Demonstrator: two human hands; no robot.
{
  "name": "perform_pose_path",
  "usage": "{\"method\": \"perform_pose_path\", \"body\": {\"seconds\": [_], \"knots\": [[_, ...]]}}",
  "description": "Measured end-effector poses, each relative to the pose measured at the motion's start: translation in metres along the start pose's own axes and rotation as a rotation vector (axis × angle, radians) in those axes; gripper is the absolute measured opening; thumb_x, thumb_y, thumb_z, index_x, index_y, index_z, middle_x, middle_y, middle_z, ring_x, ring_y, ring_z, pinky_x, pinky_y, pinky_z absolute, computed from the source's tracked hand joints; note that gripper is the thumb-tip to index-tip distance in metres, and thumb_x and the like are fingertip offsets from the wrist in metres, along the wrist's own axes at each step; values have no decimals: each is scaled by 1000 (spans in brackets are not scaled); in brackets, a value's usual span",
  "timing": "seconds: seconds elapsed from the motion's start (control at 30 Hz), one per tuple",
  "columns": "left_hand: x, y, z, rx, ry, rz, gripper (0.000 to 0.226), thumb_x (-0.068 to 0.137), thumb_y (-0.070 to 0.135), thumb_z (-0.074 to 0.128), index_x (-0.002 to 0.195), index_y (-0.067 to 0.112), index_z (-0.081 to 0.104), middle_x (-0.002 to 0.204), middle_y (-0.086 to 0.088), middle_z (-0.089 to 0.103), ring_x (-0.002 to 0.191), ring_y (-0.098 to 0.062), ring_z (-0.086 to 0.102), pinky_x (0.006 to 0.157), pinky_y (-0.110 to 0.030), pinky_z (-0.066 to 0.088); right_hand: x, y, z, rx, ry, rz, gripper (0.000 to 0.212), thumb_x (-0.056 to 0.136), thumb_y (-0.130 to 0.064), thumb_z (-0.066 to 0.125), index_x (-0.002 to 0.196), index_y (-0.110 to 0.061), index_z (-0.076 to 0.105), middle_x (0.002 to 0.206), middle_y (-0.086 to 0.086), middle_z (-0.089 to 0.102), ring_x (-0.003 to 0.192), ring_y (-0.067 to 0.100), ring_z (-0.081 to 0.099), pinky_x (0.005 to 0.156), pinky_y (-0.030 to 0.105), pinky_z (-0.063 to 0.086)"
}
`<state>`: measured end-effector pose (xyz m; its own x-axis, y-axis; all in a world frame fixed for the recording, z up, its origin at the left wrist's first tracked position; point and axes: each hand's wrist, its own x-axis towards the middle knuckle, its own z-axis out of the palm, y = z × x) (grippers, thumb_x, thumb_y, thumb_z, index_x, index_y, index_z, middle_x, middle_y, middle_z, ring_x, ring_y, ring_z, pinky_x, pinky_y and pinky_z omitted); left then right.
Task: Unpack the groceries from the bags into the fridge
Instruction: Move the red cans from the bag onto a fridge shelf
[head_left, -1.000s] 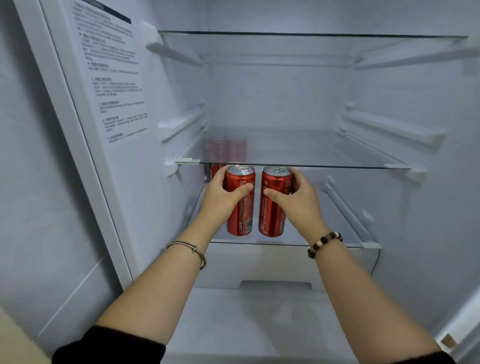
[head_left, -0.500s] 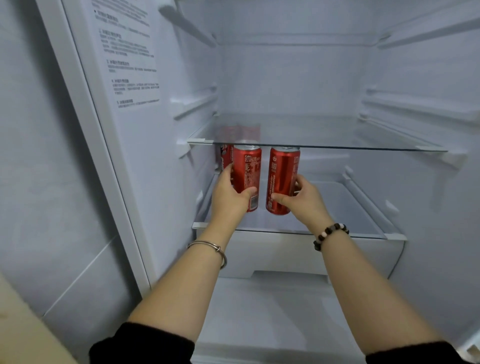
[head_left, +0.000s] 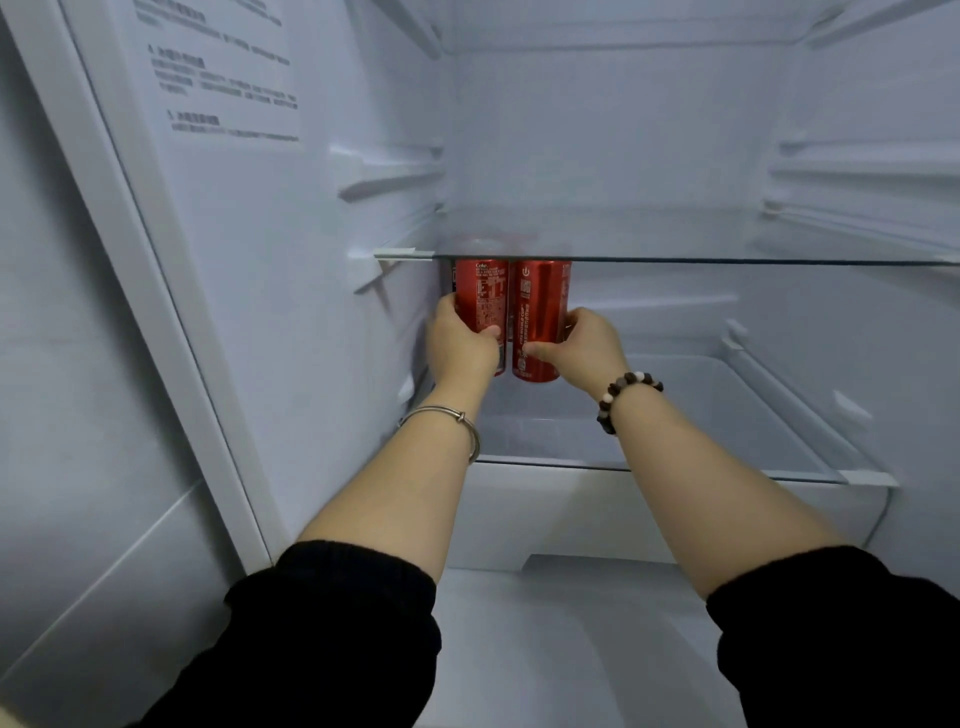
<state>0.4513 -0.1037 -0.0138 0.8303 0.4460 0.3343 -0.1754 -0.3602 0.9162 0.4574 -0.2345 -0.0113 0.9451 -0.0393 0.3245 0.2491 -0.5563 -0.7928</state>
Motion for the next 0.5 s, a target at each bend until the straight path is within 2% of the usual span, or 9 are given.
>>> {"method": "perform_pose_path", "body": {"seconds": [0.1,0.27,0.4,0.5], "knots": [[8,-4,8,31,61,-8,42,77,12,69,117,20,57,115,-4,64,107,-25,60,92,-44,49,9,-2,4,2,0,3,42,77,-26,77,112,-8,60,110,5,67,93,15,62,75,23,46],[13,-3,12,13,119,-37,38,83,8,64,120,14,56,115,-4,65,106,-24,60,85,-30,44,23,-2,12,23,-19,18,40,78,-24,76,111,-8,61,103,6,67,83,12,58,73,23,45],[19,-5,16,1,124,-82,40,84,8,63,123,11,54,119,-6,63,109,-25,59,85,-31,44,32,1,19,39,-10,14,38,77,-24,77,110,-9,63,101,6,68,86,15,62,73,24,47],[24,-13,18,-38,132,-170,34,80,5,63,114,8,58,112,-10,66,104,-28,62,78,-26,43,37,4,26,55,11,18,45,76,-26,78,114,-8,61,106,6,68,91,17,63,76,25,48]]}}
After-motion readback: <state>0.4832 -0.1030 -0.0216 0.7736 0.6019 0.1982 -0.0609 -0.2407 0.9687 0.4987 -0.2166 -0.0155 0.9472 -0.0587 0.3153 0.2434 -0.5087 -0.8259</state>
